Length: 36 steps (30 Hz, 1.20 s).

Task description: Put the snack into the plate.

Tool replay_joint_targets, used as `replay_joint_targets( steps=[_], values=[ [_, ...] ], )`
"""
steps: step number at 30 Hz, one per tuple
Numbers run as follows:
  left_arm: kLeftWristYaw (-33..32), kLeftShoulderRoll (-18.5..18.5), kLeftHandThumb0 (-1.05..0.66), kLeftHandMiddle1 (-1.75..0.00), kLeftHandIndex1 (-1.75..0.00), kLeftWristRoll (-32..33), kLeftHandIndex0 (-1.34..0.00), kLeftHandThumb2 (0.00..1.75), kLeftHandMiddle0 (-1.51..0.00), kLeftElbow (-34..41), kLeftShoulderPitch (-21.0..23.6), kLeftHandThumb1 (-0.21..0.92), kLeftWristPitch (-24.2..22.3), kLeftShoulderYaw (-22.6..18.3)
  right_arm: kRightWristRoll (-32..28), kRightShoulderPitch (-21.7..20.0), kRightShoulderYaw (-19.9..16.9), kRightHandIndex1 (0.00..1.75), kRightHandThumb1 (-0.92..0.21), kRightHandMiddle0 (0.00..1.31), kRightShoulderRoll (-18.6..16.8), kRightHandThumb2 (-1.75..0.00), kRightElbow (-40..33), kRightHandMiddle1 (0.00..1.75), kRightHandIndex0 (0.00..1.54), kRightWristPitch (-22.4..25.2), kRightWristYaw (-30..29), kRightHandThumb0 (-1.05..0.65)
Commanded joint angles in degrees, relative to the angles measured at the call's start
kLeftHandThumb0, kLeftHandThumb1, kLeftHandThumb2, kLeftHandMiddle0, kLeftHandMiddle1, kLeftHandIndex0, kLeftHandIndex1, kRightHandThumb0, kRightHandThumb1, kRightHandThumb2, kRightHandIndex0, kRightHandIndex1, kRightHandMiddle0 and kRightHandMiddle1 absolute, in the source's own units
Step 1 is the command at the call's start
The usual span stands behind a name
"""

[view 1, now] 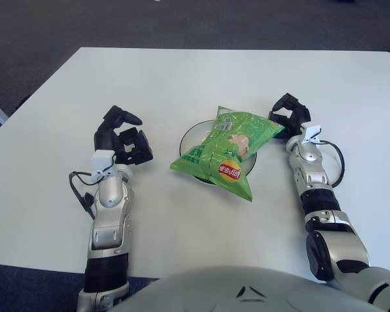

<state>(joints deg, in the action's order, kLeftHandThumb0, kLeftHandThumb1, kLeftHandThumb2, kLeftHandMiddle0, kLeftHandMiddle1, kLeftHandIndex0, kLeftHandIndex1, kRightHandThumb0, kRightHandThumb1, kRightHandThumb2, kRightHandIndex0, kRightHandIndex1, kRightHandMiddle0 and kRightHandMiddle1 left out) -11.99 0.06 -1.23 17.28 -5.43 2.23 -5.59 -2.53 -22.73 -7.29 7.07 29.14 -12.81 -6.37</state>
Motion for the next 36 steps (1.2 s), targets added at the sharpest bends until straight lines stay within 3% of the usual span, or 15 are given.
replay_joint_targets(
  steps=[1, 11, 17, 29, 30, 36],
  values=[
    [0.72, -1.32, -0.55, -1.75, -1.75, 0.03, -0.75, 1.51, -1.41, -4.06, -3.32, 0.16, -0.82, 0.67, 0.18, 8.91, -0.68, 1.75, -0.22, 0.70, -4.08, -1.44, 0.30, 1.75, 1.35, 1.22, -3.32, -0.52],
    [1.60, -1.07, -0.55, -1.75, -1.75, 0.18, -0.75, 1.51, -1.41, -4.16, -3.05, 0.16, -0.39, 0.77, 0.01, 10.53, -1.38, 1.75, -0.21, 0.70, -5.68, -1.45, -2.93, 1.75, 1.35, 2.76, -7.88, -0.52],
    [1.56, -1.16, -0.55, -1.75, -1.75, 0.20, -0.75, 1.52, -1.41, -3.89, -2.85, 0.16, -1.07, 0.84, -1.07, 10.53, -2.30, 1.75, -0.23, 0.68, -6.54, -1.42, -2.92, 1.75, 1.35, 1.19, -9.25, -0.51],
    [1.76, -0.81, -0.56, -1.75, -1.75, 0.99, -0.77, 1.54, -1.41, -4.01, -1.00, 0.13, -3.78, 0.34, -3.07, 10.78, -2.52, 1.75, -0.22, 0.69, -7.15, -1.44, 1.07, 1.75, 1.35, -14.88, -4.65, -0.52],
    [1.77, -0.79, -0.56, -1.75, -1.75, 1.06, -0.77, 1.54, -1.41, -4.13, -0.68, 0.13, -4.04, 0.30, -3.52, 10.76, -2.37, 1.75, -0.17, 0.74, -7.09, -1.50, 1.68, 1.75, 1.36, -16.56, -3.22, -0.55],
    [1.77, -0.59, -0.55, -1.75, -1.75, 1.21, -0.75, 1.52, -1.39, -4.80, 1.22, 0.15, -5.76, 0.29, -4.31, 10.22, -1.95, 1.75, -0.12, 0.78, -7.00, -1.56, 5.30, 1.75, 1.37, -24.52, 1.36, -0.57]
  ],
)
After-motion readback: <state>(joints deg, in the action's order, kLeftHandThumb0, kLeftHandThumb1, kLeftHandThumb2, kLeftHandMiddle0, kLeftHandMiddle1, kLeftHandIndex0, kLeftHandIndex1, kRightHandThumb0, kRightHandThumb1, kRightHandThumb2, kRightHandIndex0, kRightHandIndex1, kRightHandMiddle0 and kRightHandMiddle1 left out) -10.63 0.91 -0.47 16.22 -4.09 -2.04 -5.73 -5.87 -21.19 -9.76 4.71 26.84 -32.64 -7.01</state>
